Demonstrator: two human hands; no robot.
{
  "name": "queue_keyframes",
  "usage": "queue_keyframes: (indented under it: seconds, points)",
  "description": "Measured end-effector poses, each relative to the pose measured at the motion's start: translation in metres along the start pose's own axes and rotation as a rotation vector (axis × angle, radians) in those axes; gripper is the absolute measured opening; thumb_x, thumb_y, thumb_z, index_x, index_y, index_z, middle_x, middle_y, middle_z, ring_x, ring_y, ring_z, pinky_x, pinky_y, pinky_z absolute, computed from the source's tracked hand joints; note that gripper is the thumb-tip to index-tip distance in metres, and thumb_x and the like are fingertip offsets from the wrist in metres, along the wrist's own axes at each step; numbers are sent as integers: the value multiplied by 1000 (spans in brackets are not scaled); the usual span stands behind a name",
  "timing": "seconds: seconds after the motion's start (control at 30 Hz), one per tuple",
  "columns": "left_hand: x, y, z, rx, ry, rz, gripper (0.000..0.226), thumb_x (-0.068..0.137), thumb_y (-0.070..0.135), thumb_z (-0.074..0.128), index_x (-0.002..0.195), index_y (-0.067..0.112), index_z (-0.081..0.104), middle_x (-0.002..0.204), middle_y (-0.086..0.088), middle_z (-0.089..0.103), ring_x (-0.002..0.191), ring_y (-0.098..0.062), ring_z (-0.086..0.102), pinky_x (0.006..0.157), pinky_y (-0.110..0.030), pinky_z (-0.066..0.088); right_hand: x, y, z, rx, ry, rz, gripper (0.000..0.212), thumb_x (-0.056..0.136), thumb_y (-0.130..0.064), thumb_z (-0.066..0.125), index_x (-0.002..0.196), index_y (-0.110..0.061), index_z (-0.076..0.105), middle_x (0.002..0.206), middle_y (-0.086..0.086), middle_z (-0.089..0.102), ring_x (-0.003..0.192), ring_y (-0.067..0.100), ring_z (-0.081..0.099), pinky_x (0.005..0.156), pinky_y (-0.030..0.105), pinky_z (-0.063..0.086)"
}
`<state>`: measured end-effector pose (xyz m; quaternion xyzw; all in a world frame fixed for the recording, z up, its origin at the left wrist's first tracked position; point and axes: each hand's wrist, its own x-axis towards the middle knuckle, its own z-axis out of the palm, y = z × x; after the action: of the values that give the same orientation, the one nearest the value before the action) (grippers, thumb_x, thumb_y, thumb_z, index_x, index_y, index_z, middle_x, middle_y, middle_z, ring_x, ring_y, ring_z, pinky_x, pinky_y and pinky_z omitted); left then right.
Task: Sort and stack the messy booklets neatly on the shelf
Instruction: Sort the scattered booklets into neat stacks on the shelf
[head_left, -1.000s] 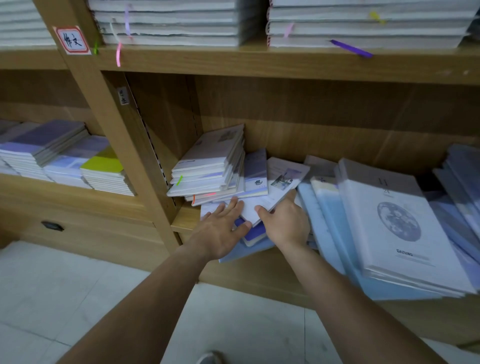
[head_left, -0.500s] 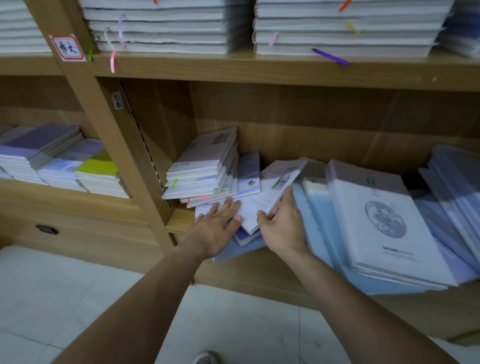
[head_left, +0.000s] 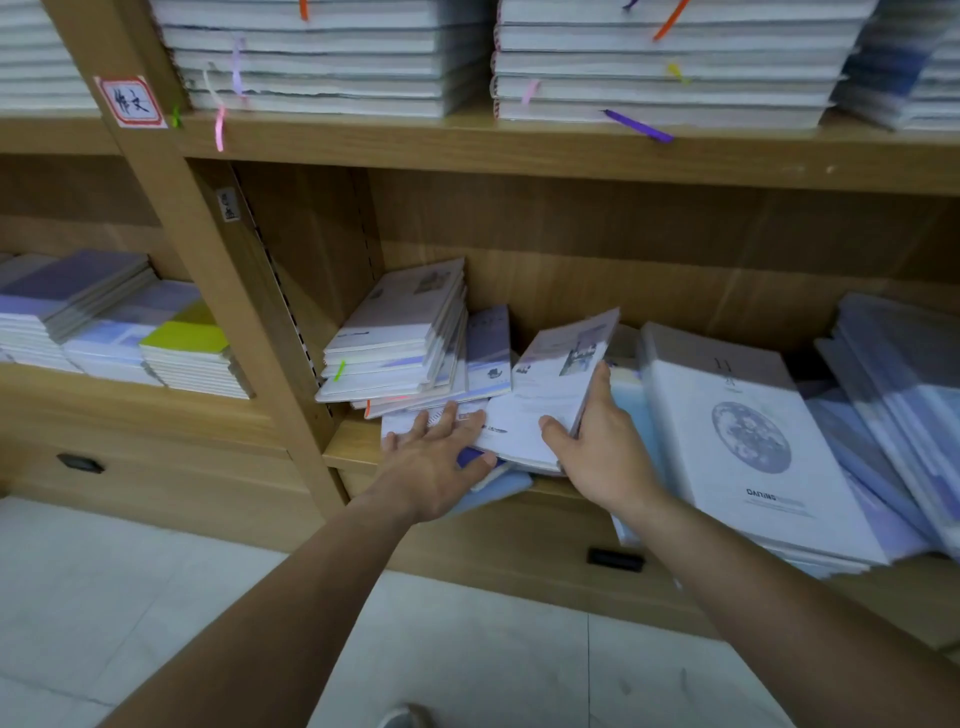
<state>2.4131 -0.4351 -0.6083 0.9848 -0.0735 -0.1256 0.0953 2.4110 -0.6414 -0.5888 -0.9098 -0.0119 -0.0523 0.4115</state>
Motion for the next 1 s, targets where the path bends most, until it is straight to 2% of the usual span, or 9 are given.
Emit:
queue_keyframes:
  seconds: [0.1, 0.2, 0.3, 0.4, 0.57, 0.63, 0.7, 0.83, 1.0]
  points:
    - [0, 0, 1, 13, 0, -2, 65, 97, 68, 23, 154, 49, -3, 166, 8, -11, 153, -28, -7, 120, -57, 4, -3, -7, 1, 103, -132, 79, 95, 101, -24, 54, 153, -32, -25, 115, 3, 69, 54, 16, 68, 43, 23, 50]
    - [0, 0, 2, 34, -6, 3, 63, 97, 68, 21, 152, 51, -4, 166, 8, -12, 153, -28, -8, 119, -58, 4, -3, -6, -10, 156, -185, 113, 90, 103, -19, 47, 152, -36, -26, 100, 9, 70, 50, 18, 69, 46, 26, 53]
    - [1, 1, 3, 58, -11, 8, 62, 97, 68, 21, 151, 53, -6, 166, 6, -14, 153, -29, -9, 119, -59, 5, -8, 0, -22, 134, -199, 121, 84, 104, -20, 45, 154, -41, -18, 111, 8, 65, 54, 22, 70, 52, 33, 59]
    - [2, 2, 3, 65, -23, 1, 64, 96, 70, 21, 151, 53, -7, 166, 5, -14, 152, -30, -10, 119, -61, 4, -18, 6, -27, 79, -222, 106, 72, 104, -22, 45, 156, -40, -2, 122, 5, 60, 54, 22, 70, 51, 34, 59]
    - [-2, 7, -3, 28, -16, 2, 64, 98, 67, 23, 153, 50, -3, 166, 5, -12, 153, -29, -7, 119, -59, 6, -28, 3, -37, 98, -153, 106, 48, 105, -23, 44, 147, -34, 25, 121, -1, 61, 50, 20, 66, 48, 32, 56]
    - [-4, 4, -4, -31, 22, 19, 62, 100, 63, 28, 155, 48, 4, 167, 4, -3, 153, -26, 1, 121, -54, 11, -32, -3, -46, 174, -92, 89, 41, 106, -22, 44, 144, -32, 31, 121, -4, 61, 50, 19, 63, 47, 28, 53]
    - [-7, -2, -5, -152, 96, 42, 58, 100, 59, 36, 154, 46, 18, 166, 3, 15, 151, -22, 18, 120, -45, 23, -35, -10, -57, 298, 5, 74, 38, 105, -19, 46, 140, -32, 37, 118, -4, 63, 49, 19, 62, 47, 28, 53]
    - [-19, -12, -16, -284, 262, 73, 48, 98, 46, 51, 143, 29, 50, 146, 1, 53, 131, -20, 48, 104, -34, 43, -36, -21, -72, 482, 130, 76, 31, 103, -20, 53, 131, -31, 44, 109, -6, 67, 50, 18, 65, 46, 25, 53]
    - [-35, -32, -29, -291, 399, 21, 43, 97, 45, 54, 137, 30, 55, 140, 5, 56, 128, -17, 51, 101, -30, 44, -33, -24, -56, 474, 114, 116, 19, 102, -25, 56, 119, -22, 49, 95, 8, 72, 48, 20, 62, 49, 35, 56]
